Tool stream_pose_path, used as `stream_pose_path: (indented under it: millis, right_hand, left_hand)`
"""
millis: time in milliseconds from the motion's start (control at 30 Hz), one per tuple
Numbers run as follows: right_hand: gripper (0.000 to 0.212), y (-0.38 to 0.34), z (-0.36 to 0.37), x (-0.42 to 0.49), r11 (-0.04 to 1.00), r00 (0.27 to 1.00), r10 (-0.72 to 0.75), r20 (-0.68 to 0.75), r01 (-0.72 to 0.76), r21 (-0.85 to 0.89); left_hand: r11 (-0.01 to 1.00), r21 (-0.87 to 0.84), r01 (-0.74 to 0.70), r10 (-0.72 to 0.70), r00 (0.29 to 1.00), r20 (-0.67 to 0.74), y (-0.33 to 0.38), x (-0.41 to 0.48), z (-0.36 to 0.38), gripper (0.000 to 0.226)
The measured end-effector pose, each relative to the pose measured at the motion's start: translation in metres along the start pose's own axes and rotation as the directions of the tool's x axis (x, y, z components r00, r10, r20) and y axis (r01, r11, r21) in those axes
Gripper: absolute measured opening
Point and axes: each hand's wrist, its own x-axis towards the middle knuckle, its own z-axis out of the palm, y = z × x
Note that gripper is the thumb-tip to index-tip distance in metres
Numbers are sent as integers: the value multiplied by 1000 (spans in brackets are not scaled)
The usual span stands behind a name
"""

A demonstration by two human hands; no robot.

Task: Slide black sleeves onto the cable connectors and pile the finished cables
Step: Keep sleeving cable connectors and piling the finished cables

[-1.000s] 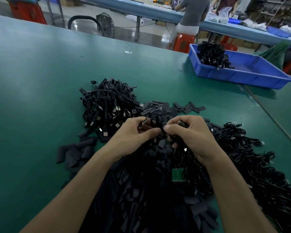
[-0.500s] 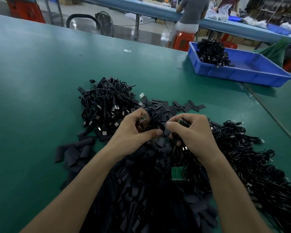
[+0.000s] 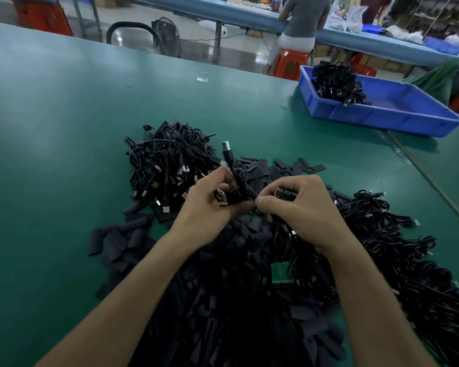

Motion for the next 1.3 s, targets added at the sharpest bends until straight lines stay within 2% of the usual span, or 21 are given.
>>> stream_pose_path:
  millis: [100,167,267,333,433,567,700,833,933,1067,1167,1233,1300]
  right_hand:
    - [10,1,-4,0,999,999,35,31,-35,-21]
    - [10,2,-8,0,999,999,45,-12,-46,-24]
    - [12,3,-9,0,997,994,77,-79,-76,22]
    - [12,4,-7,1,996,993,81,-86,-83,-14]
    - [14,1,-4,1,994,998,24,-66,-32,-109]
    - [16,-3,-7,4,983,996,-39,-76,24,-181]
    - [14,-2,-8,5,980,983,-54,-177,18,-196]
    - [12,1,-8,5,999,959,46,-279,-51,-10]
    - [11,3,-5,5,990,947,116,-299,-85,116]
    - [19,2,-7,2,970,963,106,-247,-46,237]
    - [16,5,-8,2,974,978,57,-200,-11,225]
    - [15,6,-9,1,979,988,12,-156,20,201]
    - [13,7,-9,0,982,993,-29,-118,50,183]
  left_hand:
    - [997,36,-64,68,991,-111,3,0,0,42]
    - [994,38,-107,110,989,-99,8,0,-1,34]
    - [997,-17,-79,77,991,-107,11,2,-1,15]
    - [996,39,-77,81,987,-137,9,2,1,11]
    - [984,163,-69,90,989,-121,6,-2,4,18]
    - [988,143,-63,70,997,-42,11,-5,4,14]
    - [932,297,-208,224,974,-19,14,-5,6,19]
    - [801,389,-455,450,886,110,12,-8,6,13]
    - [766,401,-502,479,862,165,11,-6,6,13]
    - [876,343,-340,294,939,179,16,-9,4,29]
    - [907,322,-271,218,957,193,18,-9,3,50]
    - [970,179,-166,133,974,184,20,-8,2,68]
    - [999,6,46,-46,984,172,22,-4,-2,69]
